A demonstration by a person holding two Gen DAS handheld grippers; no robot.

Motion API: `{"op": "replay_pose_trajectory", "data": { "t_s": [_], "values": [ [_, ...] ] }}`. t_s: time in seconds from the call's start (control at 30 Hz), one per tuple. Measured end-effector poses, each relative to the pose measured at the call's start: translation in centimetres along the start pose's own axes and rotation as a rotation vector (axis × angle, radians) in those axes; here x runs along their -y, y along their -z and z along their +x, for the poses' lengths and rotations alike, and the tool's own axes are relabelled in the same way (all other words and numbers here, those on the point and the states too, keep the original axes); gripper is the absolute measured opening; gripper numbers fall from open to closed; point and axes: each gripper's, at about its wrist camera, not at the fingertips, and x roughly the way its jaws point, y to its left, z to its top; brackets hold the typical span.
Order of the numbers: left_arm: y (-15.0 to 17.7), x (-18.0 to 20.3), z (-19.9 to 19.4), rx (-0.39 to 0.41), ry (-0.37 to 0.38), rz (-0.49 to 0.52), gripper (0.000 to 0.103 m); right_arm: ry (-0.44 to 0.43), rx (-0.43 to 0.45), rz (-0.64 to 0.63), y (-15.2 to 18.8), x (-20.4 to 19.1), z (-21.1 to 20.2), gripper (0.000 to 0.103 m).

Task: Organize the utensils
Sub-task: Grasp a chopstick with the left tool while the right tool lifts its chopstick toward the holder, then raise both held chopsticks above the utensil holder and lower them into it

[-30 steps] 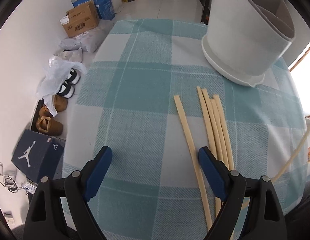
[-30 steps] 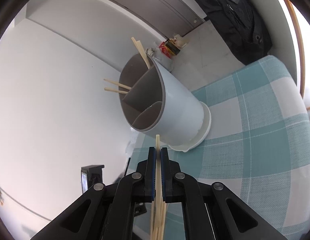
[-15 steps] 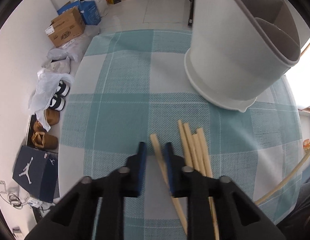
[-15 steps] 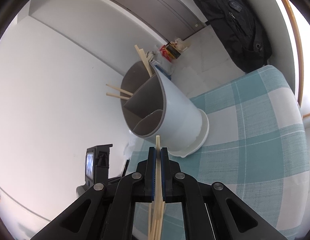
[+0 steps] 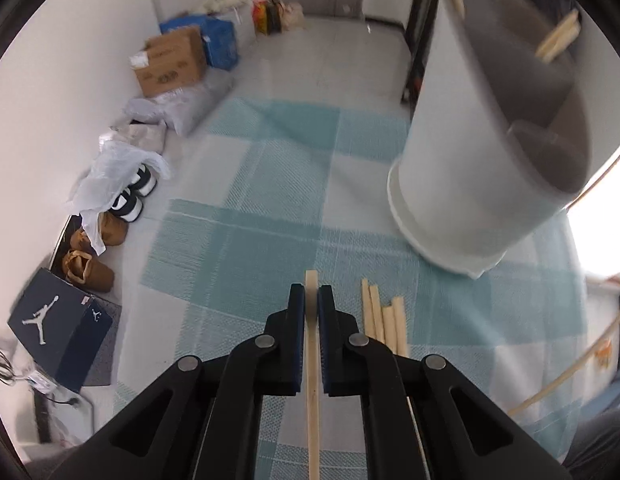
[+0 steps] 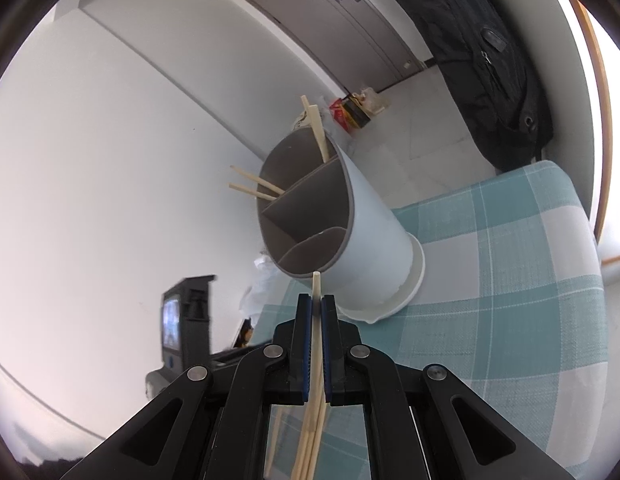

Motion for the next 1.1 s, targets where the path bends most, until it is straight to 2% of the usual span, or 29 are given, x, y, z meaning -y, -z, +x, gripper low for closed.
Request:
{"op": "replay_pose_trajectory", "data": {
  "t_s": [0.13, 0.4, 0.67, 1.0, 1.1],
  "values": [
    [0.3, 0.1, -2.2, 0.092, 0.032, -0.027, 0.003, -0.001, 0.017, -0.042, 0.4, -0.8, -0.4, 0.004],
    [-0.1, -1.0, -5.0, 0.193, 0.119, -0.050, 0.003, 0.010, 0.046, -0.080, 1.1, -1.8, -1.1, 0.004],
    [0.0, -2.2, -7.9, 0.280, 0.238, -0.105, 0.002, 0.018, 0.078, -0.140, 1.1, -3.8, -1.7, 0.004],
    [0.0, -1.1, -10.7, 0.334, 0.249, 0.000, 0.002, 0.068, 0.101, -0.206, 0.3, -6.1, -2.5, 0.004],
    [-0.2, -0.5, -11.4, 0.345, 0.216, 0.047, 0.002, 0.078, 0.100, -0.215, -0.2, -6.6, -2.7, 0.004]
  ]
}}
